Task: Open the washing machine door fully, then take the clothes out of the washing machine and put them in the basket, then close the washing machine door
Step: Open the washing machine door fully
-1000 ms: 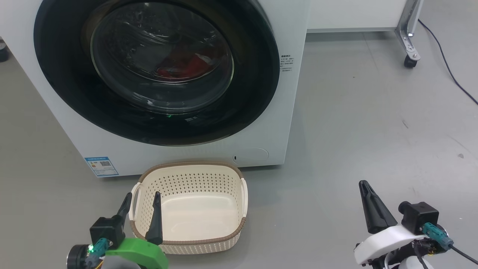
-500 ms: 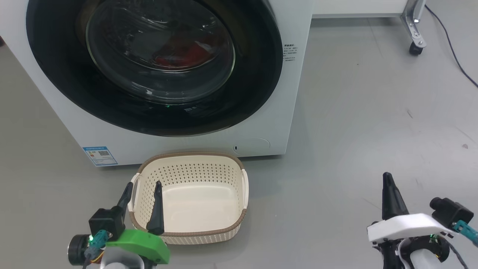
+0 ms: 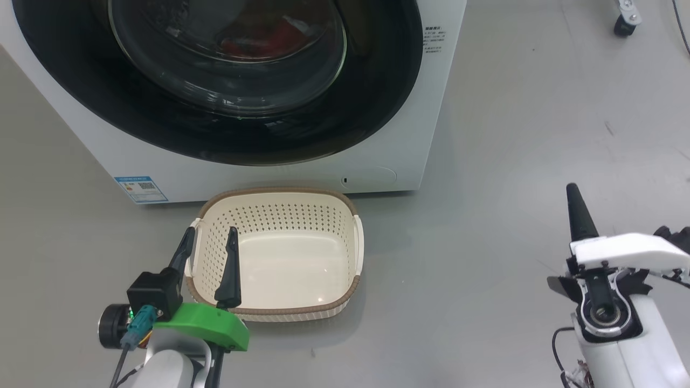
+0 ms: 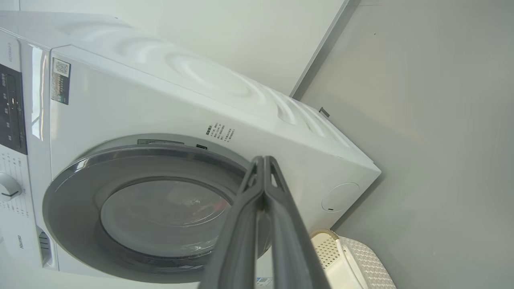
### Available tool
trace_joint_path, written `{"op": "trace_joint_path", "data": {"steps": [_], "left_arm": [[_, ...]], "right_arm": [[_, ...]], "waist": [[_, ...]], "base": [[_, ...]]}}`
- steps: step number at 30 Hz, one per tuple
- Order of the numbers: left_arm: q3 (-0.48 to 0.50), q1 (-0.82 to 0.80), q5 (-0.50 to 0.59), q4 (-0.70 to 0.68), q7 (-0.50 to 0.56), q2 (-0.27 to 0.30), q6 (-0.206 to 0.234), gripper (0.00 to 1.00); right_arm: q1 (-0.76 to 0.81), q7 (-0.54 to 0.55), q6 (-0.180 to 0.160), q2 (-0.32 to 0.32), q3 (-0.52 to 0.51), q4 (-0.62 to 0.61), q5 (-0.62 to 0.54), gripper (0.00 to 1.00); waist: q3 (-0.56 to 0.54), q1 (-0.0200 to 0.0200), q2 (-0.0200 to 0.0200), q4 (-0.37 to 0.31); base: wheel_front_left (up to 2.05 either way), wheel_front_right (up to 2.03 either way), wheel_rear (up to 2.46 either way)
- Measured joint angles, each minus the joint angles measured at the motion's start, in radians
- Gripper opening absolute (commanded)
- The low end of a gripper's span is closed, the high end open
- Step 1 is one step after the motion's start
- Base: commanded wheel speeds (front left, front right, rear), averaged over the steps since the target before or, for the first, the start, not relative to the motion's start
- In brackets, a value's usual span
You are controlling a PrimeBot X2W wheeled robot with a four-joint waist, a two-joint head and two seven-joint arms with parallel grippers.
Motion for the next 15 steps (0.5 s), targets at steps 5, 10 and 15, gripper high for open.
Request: {"op": "trace_joint_path", "data": {"steps": [5,10,15], "left_arm": [[-0.004,-0.025,0.013,-0.014,0.0,-0.002,0.0,1.0],[-0.012,-0.065,0.021,-0.033,0.0,-0.004,-0.008,1.0],[-0.026,-0.102,0.029,-0.046,0.0,-0.006,-0.009,1.0]], "right_arm": [[-0.076,0.061,0.0,0.0,-0.022,-0.006,0.099,0.0],[-0.174,0.127,0.0,-0.002,-0.056,-0.009,0.191,0.0],[-0.264,0.188,-0.01,-0.007,-0.074,-0.001,0.243,0.0]], "waist": [[0.038,0.0,0.0,0.008],[0.09,0.0,0.0,0.02],[0.143,-0.0001,0.0,0.037]], "base": [[0.0,0.0,0.0],[0.0,0.0,0.0],[0.0,0.0,0.0]]}}
